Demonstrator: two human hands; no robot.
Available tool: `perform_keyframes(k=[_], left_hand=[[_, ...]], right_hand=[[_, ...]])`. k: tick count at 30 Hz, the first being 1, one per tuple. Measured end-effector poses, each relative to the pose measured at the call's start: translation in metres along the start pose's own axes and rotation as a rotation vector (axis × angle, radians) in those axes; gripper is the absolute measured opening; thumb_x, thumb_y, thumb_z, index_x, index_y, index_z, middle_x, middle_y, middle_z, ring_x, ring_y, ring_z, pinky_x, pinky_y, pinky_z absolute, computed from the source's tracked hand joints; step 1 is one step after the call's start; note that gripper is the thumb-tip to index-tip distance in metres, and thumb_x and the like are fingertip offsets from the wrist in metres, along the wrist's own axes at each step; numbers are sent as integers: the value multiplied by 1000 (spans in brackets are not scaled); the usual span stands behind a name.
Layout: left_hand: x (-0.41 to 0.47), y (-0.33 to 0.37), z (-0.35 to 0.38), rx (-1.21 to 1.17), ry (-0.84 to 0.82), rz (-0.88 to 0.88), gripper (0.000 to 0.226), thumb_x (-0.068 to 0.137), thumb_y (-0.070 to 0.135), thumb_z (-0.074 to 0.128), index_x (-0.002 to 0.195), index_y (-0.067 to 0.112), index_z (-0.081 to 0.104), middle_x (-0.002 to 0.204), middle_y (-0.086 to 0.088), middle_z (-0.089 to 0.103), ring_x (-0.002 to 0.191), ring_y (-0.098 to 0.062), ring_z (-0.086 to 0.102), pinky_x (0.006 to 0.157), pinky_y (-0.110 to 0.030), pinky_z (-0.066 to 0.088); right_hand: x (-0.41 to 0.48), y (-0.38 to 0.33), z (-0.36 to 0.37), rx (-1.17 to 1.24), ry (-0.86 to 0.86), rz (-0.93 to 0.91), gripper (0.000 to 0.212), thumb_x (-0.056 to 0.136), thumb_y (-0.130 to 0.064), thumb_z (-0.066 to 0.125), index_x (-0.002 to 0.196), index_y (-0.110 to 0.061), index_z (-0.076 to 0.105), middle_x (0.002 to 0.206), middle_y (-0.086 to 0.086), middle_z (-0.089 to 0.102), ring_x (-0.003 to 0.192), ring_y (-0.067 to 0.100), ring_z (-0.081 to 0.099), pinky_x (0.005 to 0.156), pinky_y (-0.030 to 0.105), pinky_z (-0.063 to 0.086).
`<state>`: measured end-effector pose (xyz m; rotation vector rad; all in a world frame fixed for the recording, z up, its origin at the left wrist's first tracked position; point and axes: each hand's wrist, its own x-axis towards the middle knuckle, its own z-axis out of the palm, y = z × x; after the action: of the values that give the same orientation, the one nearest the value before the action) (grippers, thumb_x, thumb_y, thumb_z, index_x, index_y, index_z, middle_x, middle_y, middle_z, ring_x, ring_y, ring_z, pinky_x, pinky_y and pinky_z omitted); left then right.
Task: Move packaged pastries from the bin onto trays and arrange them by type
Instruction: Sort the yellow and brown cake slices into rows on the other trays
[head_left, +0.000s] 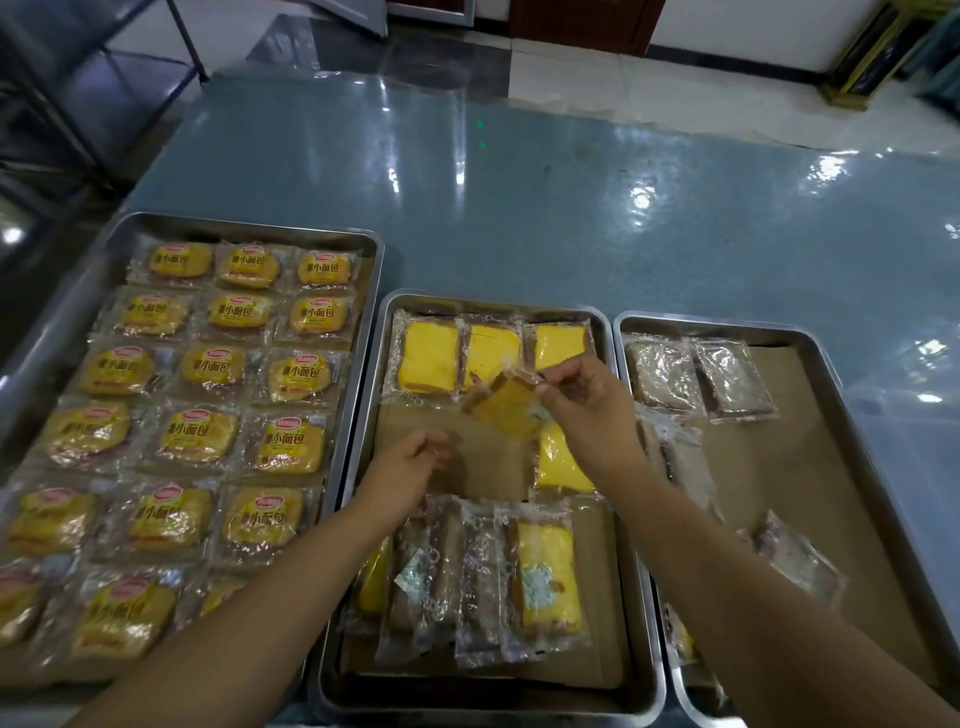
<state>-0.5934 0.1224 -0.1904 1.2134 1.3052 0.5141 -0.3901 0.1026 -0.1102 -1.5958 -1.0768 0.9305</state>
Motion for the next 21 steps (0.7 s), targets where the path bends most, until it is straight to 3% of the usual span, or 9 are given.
perform_keyframes(k=[2,7,11,13,16,19,21], left_hand=[[0,3,-1,-24,63,-8,20,100,18,39,110,26,54,109,0,62,91,-12,62,81,-36,51],[1,9,7,-14,12,29,37,98,27,45,134,29,40,109,13,52,93,0,53,70,-19,40],[3,8,16,164,-33,56,59,89,15,61,140,30,36,126,7,48,100,-6,52,72,-19,44],[4,7,20,319,-29,77,65,84,12,66,140,31,37,131,0,46,106,-13,53,77,-21,45],[4,7,25,462,-3,135,65,82,15,69,139,27,41,136,-5,41,110,-19,53,80,-22,42],[2,8,26,590,47,172,60,80,26,72,134,25,46,119,-2,45,102,-19,53,74,-24,40],[-4,10,26,626,124,151,41,79,32,72,115,23,53,105,3,45,88,-15,52,67,-26,40]], right_hand=[[-10,8,12,-118,-40,-67,27,81,-2,67,73,-26,58,99,-5,66,91,8,62,81,26,53],[-34,45,27,-600,-284,-259,10,77,-1,69,79,-11,67,112,5,63,109,20,54,94,39,45],[-41,62,26,-753,-364,-305,13,82,-5,65,90,-10,74,117,10,64,110,29,54,94,34,41],[-44,65,24,-773,-358,-319,17,85,-4,61,95,-10,74,116,10,65,108,28,55,93,33,42],[-50,64,21,-754,-286,-375,14,84,-7,62,91,-11,73,96,6,69,92,25,59,82,31,46],[-61,67,18,-735,-280,-376,17,86,-23,61,94,-14,73,86,2,66,84,19,55,73,24,38],[-67,72,14,-748,-319,-333,23,86,-31,63,104,-18,70,91,-1,65,88,17,52,75,24,38]])
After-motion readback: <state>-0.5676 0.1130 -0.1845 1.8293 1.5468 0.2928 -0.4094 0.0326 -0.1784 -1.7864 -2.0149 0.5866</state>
